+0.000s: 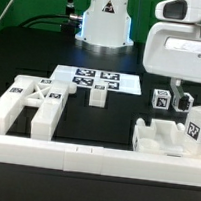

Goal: Assemble chair

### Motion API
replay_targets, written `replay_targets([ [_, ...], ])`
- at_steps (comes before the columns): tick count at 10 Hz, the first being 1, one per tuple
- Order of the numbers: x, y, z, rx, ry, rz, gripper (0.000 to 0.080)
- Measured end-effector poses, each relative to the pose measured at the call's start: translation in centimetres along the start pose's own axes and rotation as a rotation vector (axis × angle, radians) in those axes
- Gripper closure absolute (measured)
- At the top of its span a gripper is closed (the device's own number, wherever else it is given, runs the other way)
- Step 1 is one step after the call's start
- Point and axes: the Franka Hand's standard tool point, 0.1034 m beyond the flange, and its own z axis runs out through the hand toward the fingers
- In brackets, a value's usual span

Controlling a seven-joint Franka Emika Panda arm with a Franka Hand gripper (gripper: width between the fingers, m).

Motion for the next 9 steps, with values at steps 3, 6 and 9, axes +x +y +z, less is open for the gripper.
replay_targets([
  [3, 0.64, -0.2, -0.52, -0.001, 0.006, -0.262, 0.0151],
  [6, 0.57, -0.08, -0.32, -0.011, 0.01, -0.499, 0.0151],
  [9, 0.63, 0.5, -0.07, -0.028, 0.008, -0.71, 0.0151],
])
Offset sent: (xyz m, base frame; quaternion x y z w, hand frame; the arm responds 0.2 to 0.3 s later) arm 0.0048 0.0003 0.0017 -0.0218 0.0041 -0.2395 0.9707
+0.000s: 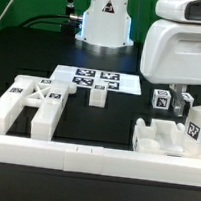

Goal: Assemble chair

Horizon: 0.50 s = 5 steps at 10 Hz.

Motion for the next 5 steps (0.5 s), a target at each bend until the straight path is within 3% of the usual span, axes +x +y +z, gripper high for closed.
replay_targets([
  [2, -0.08, 0.45, 0.04, -0.001, -0.002, 0.003, 0.0151],
  [3, -0.08, 0.44, 0.04, -0.001, -0.002, 0.004, 0.0277],
  [4, -0.08, 0.44, 0.04, -0.001, -0.002, 0.005, 0.0277],
  [5, -0.08, 0.43, 0.04, 0.0, -0.002, 0.021, 0.0416],
])
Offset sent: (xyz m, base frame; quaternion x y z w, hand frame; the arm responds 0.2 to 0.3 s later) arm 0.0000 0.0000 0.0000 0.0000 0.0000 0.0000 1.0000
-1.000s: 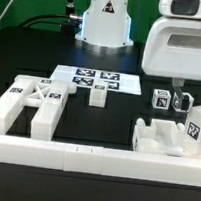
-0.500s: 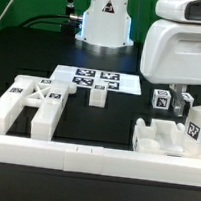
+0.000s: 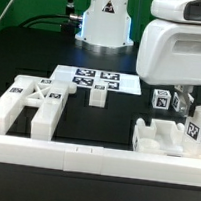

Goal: Assemble chair

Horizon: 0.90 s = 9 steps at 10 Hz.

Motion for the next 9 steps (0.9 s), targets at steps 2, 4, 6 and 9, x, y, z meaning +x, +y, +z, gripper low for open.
replay_targets([
  [2, 0.0, -0.02, 0.0, 0.001, 0.0, 0.033, 0.0518],
  [4, -0.03, -0.01, 0.02, -0.001, 0.003, 0.24, 0.0518],
  [6, -0.11, 0.07, 0.01, 0.0, 0.019, 0.428, 0.0518],
  [9, -0.2, 0.07, 0.05, 0.005, 0.031, 0.756, 0.0517],
])
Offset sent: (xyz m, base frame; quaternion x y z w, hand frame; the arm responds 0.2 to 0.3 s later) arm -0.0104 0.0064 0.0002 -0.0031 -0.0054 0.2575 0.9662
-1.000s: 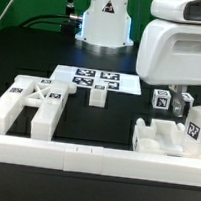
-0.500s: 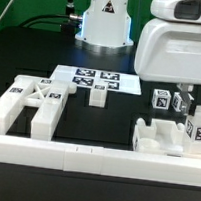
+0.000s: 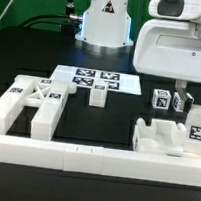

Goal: Assemble chair

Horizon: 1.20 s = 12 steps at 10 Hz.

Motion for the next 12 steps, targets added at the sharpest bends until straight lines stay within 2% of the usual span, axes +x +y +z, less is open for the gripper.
replay_targets([
  [2, -0.16, -0.13, 0.07, -0.013, -0.006, 0.187, 0.0517],
  [5, -0.22, -0.28, 0.1, -0.011, -0.007, 0.446, 0.0515],
  [6, -0.2, -0.28, 0.1, -0.01, -0.007, 0.448, 0.0422],
  [7, -0.18, -0.26, 0.1, -0.01, -0.007, 0.395, 0.0422],
  [8, -0.12, -0.16, 0.1, -0.011, -0.007, 0.357, 0.0285],
  [9, -0.3, -0.15, 0.12, -0.023, -0.012, 0.263, 0.0285],
  [10, -0.33, -0.12, 0.1, -0.03, -0.014, 0.149, 0.0175],
  [12, 0.05, 0.22, 0.05, -0.028, -0.016, -0.05, 0.0157],
])
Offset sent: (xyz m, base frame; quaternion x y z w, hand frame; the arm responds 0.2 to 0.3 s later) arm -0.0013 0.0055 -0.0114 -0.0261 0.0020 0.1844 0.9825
